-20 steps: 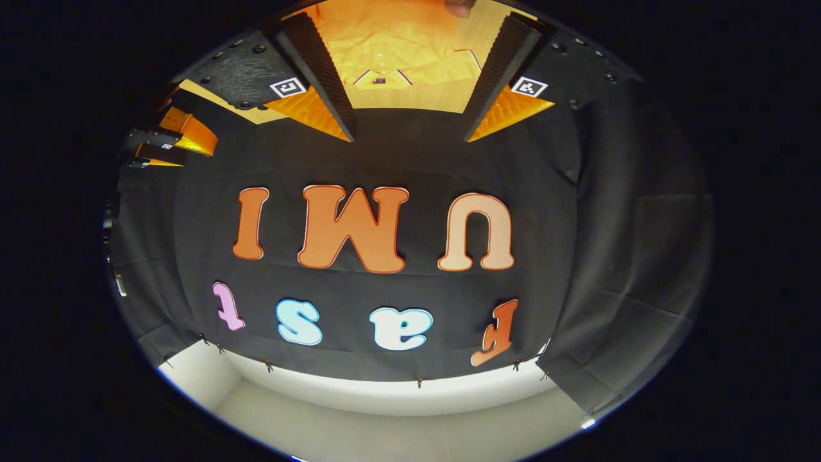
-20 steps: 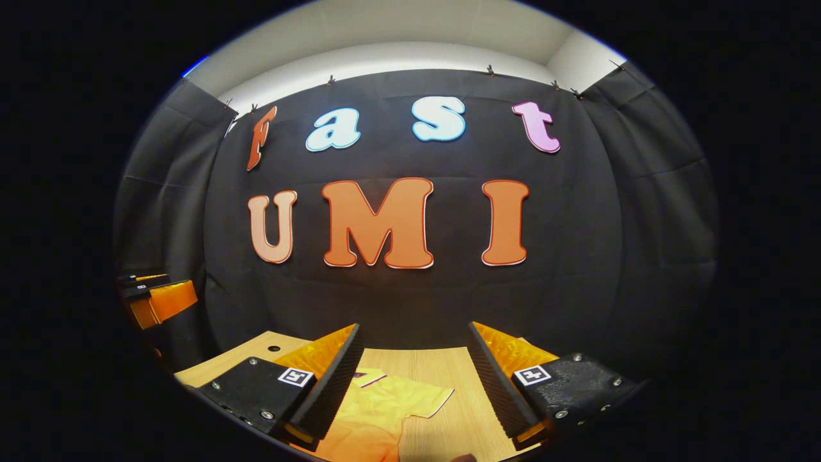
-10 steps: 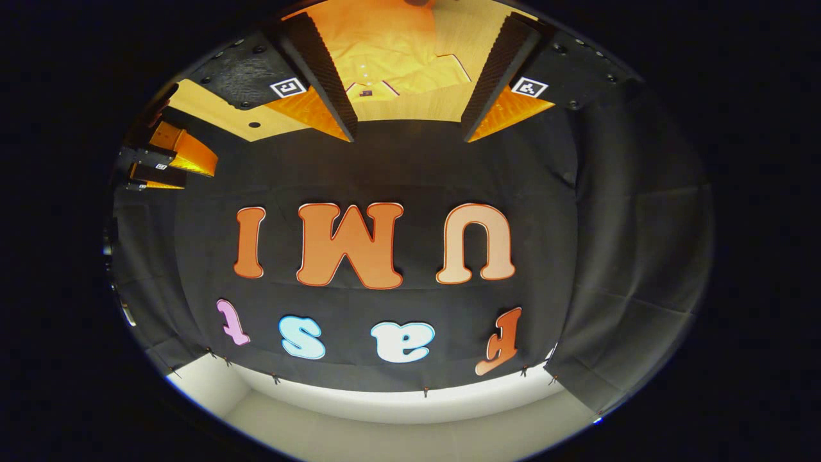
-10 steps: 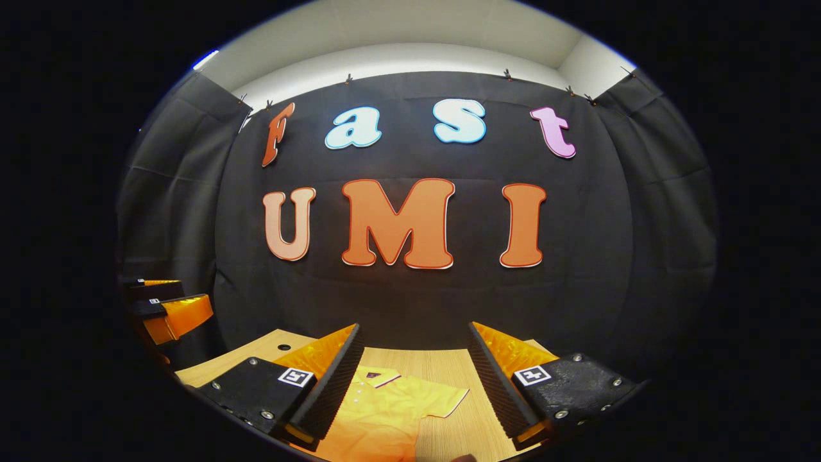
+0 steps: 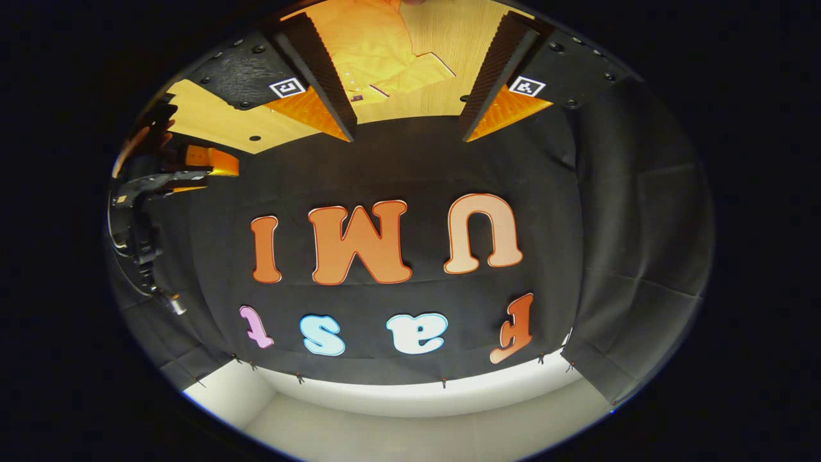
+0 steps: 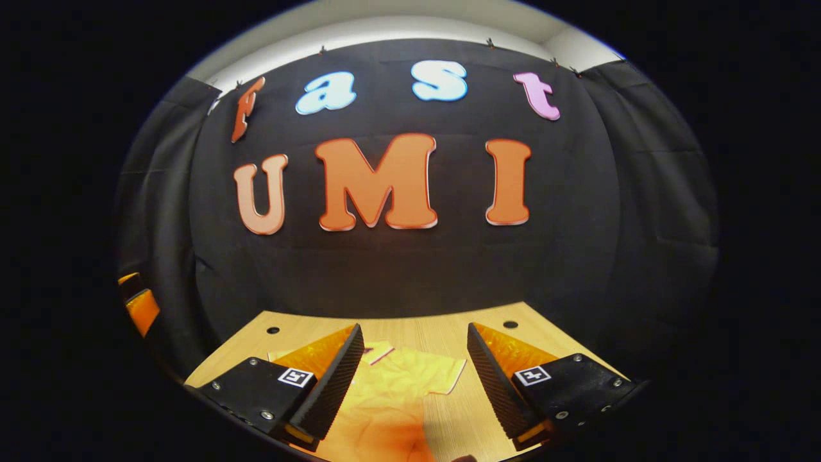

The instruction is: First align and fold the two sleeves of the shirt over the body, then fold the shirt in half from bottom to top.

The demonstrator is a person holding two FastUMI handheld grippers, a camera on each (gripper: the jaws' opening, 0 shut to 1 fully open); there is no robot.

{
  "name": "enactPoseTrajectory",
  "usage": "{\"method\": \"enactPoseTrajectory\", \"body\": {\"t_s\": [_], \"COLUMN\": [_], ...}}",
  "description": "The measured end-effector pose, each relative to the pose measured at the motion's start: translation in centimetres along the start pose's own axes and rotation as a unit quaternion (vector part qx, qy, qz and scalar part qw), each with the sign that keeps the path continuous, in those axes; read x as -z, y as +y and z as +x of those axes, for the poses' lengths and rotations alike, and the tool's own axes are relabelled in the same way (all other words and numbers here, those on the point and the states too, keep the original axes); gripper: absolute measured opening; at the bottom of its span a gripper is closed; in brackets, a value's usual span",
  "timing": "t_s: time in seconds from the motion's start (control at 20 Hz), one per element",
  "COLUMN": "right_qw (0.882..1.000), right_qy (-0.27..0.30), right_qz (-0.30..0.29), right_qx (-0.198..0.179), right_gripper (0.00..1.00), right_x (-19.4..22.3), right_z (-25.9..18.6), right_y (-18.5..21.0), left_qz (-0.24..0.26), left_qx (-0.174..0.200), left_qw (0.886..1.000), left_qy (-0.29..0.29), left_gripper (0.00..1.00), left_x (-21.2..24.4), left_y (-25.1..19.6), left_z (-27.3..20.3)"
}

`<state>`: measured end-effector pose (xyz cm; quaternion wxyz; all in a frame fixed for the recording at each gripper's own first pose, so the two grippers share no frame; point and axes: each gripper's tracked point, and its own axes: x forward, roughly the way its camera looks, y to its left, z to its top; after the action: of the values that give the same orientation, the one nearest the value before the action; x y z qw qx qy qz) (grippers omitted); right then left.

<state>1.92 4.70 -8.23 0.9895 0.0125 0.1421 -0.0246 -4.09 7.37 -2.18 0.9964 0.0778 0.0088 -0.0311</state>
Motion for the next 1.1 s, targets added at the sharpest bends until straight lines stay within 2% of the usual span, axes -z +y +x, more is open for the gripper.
{"method": "enactPoseTrajectory", "body": {"t_s": [0.2, 0.45, 0.65, 0.85, 1.0, 1.1], "right_qw": [0.998, 0.988, 0.966, 0.947, 0.926, 0.913], "right_qy": [0.060, 0.154, 0.255, 0.316, 0.369, 0.402], "right_qz": [-0.001, 0.022, 0.039, 0.062, 0.073, 0.072], "right_qx": [0.004, -0.013, -0.013, -0.007, 0.000, 0.001], "right_gripper": [0.98, 0.98, 0.98, 0.97, 0.95, 0.91], "right_x": [2.9, 7.0, 12.0, 15.1, 17.7, 19.4], "right_z": [3.3, 9.0, 13.4, 17.0, 19.7, 21.1], "right_y": [-0.6, -1.2, -2.2, -4.2, -5.9, -6.8], "left_qz": [0.004, 0.023, 0.028, 0.046, 0.046, 0.049], "left_qx": [-0.023, -0.081, -0.110, -0.147, -0.169, -0.181], "left_qw": [1.000, 0.996, 0.992, 0.985, 0.979, 0.975], "left_qy": [0.006, 0.013, 0.048, 0.074, 0.101, 0.118], "left_gripper": [0.99, 0.99, 0.99, 0.99, 0.99, 0.99], "left_x": [0.4, 0.7, 2.5, 3.7, 5.0, 5.9], "left_y": [1.8, 3.4, 2.8, 3.2, 3.2, 3.1], "left_z": [-1.3, -1.3, -1.0, -1.2, -1.2, -1.4]}}
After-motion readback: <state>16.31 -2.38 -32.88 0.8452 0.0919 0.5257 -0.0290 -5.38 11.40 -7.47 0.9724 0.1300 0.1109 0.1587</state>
